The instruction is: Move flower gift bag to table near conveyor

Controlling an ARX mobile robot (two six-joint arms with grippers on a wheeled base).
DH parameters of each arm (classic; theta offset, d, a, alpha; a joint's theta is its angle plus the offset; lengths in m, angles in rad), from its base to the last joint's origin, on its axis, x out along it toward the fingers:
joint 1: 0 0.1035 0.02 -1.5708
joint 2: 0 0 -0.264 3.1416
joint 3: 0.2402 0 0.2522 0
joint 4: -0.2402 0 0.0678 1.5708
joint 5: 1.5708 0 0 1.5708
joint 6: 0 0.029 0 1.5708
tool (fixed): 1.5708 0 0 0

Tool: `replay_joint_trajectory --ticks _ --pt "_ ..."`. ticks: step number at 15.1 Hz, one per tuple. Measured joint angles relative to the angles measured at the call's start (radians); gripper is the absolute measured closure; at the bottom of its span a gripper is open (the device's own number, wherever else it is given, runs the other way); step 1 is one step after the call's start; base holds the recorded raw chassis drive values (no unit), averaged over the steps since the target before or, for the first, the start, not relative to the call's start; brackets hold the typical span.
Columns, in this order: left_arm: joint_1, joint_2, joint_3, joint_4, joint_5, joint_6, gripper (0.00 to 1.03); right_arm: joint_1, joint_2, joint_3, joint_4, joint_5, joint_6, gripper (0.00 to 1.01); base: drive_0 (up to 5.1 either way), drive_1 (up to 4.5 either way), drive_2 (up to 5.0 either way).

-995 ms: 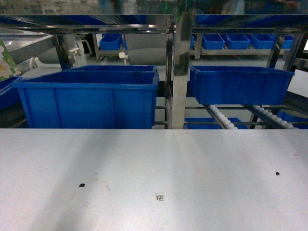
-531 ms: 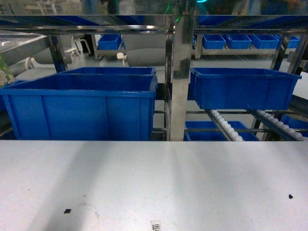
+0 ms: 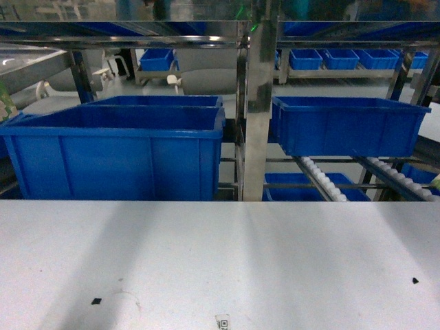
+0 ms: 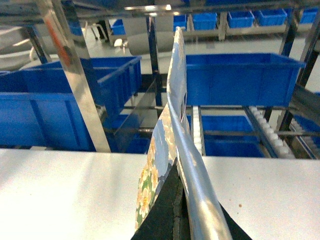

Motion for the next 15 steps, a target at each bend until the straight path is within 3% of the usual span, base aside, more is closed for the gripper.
replay_joint_trajectory --ticks 3,7,15 --pt "0.000 0.000 0.000 0.000 0.000 0.000 1.01 0.014 0.307 0.051 0.161 0.001 0.014 0.99 0.0 0.00 0.0" --pt "0.000 0.000 0.000 0.000 0.000 0.000 1.01 0.039 0.551 0.106 0.198 -0.011 0.014 0.99 0.0 0.00 0.0" --pt "0.000 0.000 0.000 -0.001 0.000 0.000 1.01 0.053 0.685 0.058 0.285 0.030 -0.002 0.99 0.0 0.00 0.0"
